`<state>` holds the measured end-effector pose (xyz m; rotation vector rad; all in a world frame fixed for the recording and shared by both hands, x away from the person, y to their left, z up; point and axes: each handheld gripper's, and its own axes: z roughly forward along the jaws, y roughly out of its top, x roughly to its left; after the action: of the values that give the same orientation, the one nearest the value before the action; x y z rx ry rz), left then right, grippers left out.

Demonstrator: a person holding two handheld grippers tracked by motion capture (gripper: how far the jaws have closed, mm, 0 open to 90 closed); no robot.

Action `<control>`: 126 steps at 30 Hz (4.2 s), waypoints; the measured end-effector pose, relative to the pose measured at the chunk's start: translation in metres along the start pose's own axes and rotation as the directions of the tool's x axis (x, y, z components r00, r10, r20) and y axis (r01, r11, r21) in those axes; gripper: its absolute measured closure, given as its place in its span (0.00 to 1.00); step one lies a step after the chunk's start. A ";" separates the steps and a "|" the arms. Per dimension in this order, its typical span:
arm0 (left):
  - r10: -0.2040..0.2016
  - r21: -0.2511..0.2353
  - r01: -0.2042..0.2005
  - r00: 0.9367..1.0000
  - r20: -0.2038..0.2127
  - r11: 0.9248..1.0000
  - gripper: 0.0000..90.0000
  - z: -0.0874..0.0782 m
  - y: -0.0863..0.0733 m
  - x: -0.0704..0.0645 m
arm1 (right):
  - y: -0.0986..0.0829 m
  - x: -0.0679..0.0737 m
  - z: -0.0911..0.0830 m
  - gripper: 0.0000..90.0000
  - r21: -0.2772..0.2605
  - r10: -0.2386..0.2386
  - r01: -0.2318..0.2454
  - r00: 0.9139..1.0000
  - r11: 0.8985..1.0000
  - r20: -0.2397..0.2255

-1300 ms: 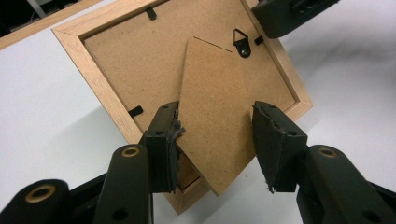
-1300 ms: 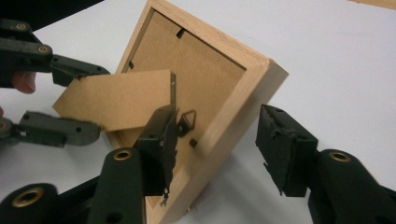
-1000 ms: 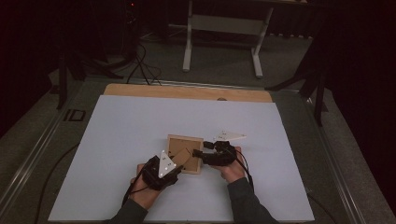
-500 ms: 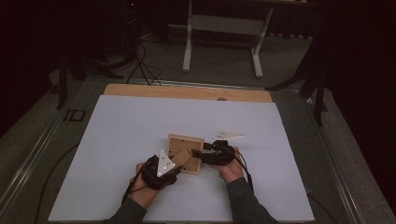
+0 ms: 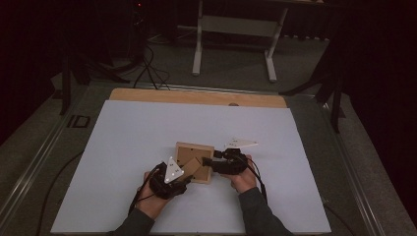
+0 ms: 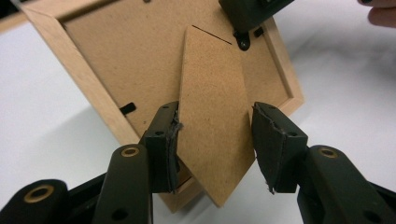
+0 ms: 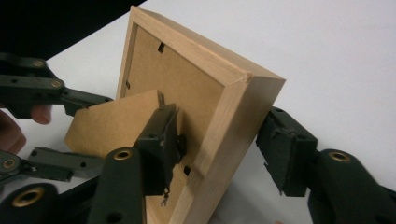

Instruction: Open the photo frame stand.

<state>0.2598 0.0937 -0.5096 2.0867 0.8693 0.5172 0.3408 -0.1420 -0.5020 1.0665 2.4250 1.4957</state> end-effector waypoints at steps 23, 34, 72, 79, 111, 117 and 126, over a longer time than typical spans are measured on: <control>-0.034 0.054 0.033 0.999 0.022 0.998 0.66 0.003 0.005 0.004 | 0.004 0.007 -0.008 0.62 -0.017 -0.055 0.056 0.998 0.998 0.032; -0.026 0.050 0.027 1.000 -0.016 0.998 0.68 0.014 0.009 0.008 | 0.009 0.014 -0.016 0.67 -0.050 -0.121 0.125 0.989 0.991 0.089; 0.039 0.059 -0.037 0.999 -0.025 0.998 0.71 0.015 0.004 -0.003 | 0.010 0.014 -0.013 0.52 -0.073 -0.157 0.162 0.985 0.984 0.074; 0.015 0.056 -0.016 1.000 0.006 0.998 0.69 0.012 0.004 -0.001 | 0.009 0.016 -0.013 0.52 -0.068 -0.171 0.175 0.983 0.982 0.063; -0.054 0.087 0.044 0.991 0.121 0.995 0.68 0.002 -0.007 0.002 | 0.001 0.031 -0.017 0.48 0.019 -0.248 0.248 0.967 0.969 0.050; -0.059 0.081 0.049 0.990 0.127 0.996 0.68 0.000 -0.007 0.003 | -0.001 0.033 -0.020 0.47 0.038 -0.265 0.263 0.964 0.964 0.036; -0.063 0.066 0.055 0.990 0.123 0.996 0.68 -0.004 -0.007 0.005 | -0.003 0.034 -0.021 0.47 0.043 -0.274 0.273 0.961 0.961 0.030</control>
<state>0.2582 0.1021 -0.5123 2.1181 0.8814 0.3281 0.3049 -0.1379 -0.4843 0.7186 2.4631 1.3347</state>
